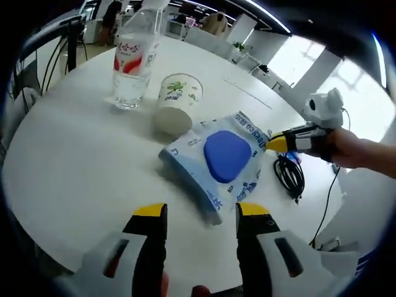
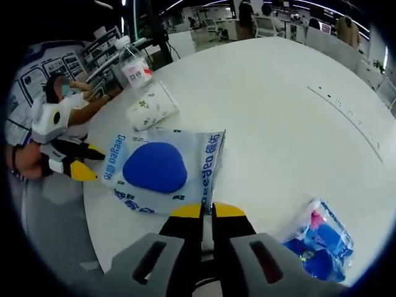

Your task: Arrange the tabletop items into an orderly group along one side of the table until the central work area is clear of visible clutter.

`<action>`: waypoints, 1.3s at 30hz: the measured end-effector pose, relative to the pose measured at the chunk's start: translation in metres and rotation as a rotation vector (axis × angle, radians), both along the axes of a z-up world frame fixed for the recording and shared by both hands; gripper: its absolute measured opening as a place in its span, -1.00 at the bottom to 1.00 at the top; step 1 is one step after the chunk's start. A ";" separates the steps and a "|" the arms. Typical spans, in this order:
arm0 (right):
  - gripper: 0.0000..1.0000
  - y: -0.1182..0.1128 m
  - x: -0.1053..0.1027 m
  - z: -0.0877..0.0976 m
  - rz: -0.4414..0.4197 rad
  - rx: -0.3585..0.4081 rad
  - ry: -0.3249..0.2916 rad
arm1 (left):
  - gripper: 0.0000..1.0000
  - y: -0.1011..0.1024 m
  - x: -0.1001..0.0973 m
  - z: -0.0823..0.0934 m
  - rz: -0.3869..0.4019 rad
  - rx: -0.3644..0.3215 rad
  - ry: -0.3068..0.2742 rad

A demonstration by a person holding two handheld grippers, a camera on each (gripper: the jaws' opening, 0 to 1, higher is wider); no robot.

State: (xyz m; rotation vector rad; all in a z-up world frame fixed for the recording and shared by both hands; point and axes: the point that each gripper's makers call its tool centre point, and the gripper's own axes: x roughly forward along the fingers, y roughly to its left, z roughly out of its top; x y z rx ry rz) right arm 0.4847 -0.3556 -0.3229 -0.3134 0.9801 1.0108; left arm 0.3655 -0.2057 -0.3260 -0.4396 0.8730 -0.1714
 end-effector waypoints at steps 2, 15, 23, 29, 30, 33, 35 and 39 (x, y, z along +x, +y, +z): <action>-0.98 -0.002 -0.006 0.003 -0.020 0.008 0.006 | -0.17 -0.001 0.001 -0.003 0.000 -0.004 0.006; -1.00 -0.010 -0.037 0.021 -0.113 0.063 0.008 | -0.70 -0.008 0.006 -0.004 -0.044 0.048 0.007; -1.00 -0.019 -0.053 0.029 -0.175 0.103 0.011 | -1.00 -0.004 0.006 -0.003 -0.060 0.061 0.022; -1.00 -0.030 -0.063 0.028 -0.234 0.116 0.008 | -1.00 -0.013 0.010 0.004 -0.077 0.044 0.015; -1.00 -0.032 -0.064 0.029 -0.241 0.117 0.005 | -1.00 -0.016 0.011 0.005 -0.092 0.053 0.010; -1.00 -0.037 -0.065 0.032 -0.257 0.122 -0.007 | -1.00 -0.021 0.013 0.009 -0.117 0.061 -0.002; -1.00 -0.041 -0.066 0.035 -0.276 0.133 -0.014 | -1.00 -0.022 0.014 0.012 -0.125 0.056 -0.008; -1.00 -0.046 -0.067 0.042 -0.303 0.168 -0.034 | -1.00 -0.025 0.019 0.018 -0.127 0.042 -0.017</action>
